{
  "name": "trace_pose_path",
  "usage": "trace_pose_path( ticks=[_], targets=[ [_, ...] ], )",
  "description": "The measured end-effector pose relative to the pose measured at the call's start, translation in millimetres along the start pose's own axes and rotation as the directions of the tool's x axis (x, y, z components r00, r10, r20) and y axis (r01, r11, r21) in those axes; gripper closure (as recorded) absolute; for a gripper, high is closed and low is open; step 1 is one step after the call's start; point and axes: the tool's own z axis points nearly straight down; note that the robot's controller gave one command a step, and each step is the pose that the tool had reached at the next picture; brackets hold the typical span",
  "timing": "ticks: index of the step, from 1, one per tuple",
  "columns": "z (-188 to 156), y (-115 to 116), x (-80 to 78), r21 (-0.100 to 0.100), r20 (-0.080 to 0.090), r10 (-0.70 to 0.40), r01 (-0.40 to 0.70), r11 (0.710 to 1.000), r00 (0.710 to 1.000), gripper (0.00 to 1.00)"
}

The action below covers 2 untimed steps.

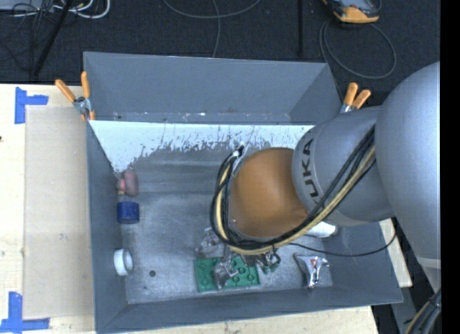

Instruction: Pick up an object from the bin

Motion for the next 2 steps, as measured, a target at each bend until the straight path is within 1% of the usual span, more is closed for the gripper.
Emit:
trace_pose_path(
  ticks=[1, 2],
  targets=[
    [-56.1, -93.8, 49.4, 0.006, -0.005, 0.014, -0.014, 1.0, 1.0, 1.0],
    [-159.6, -87.2, 48.1, 0.004, 0.002, -0.004, 0.004, 1.0, 1.0, 1.0]
  ],
)
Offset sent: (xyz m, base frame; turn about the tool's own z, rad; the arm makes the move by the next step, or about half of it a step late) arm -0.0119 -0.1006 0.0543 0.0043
